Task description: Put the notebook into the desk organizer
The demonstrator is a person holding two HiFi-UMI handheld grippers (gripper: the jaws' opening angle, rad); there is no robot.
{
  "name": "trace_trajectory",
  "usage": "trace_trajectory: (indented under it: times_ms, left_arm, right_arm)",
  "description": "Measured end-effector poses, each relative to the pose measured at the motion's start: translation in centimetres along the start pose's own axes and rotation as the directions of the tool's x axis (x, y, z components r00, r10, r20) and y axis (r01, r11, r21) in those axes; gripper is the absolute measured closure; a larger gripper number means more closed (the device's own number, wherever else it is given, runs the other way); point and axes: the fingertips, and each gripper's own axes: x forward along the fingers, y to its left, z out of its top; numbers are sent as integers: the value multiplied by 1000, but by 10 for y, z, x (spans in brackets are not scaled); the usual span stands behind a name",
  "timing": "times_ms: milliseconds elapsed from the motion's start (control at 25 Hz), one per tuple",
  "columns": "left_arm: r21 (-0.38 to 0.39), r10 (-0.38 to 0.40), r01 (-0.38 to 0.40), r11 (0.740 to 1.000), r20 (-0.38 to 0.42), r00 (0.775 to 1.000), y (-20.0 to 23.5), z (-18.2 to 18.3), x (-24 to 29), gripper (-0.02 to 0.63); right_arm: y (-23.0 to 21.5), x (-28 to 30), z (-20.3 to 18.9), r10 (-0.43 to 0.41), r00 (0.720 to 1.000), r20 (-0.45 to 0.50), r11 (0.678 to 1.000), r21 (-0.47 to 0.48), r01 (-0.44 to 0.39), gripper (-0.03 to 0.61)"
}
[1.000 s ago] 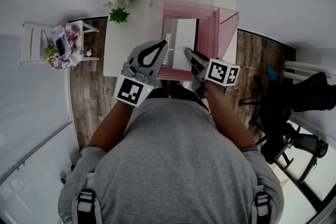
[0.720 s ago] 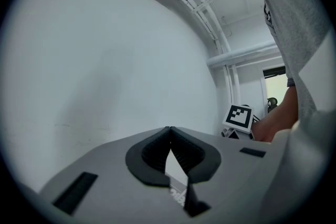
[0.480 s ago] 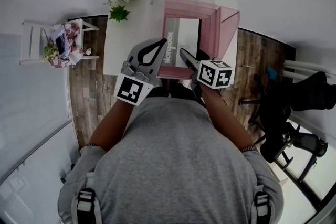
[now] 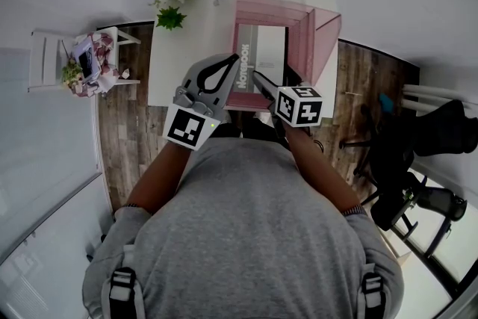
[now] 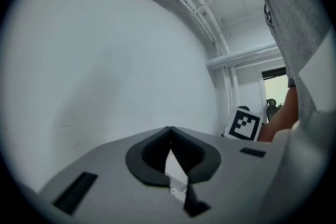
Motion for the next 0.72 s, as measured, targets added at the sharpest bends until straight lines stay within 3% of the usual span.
trace_trajectory:
  times_ms: [200, 720]
  left_arm:
    - [2, -12, 12, 1000, 6, 1000, 1, 1, -5, 594]
    - [4, -79, 79, 997, 10, 997, -4, 0, -16, 594]
  right_arm:
    - [-2, -4, 10, -70, 996, 52, 996, -50, 73, 93]
    - [3, -25, 15, -113, 986, 119, 993, -33, 117, 92]
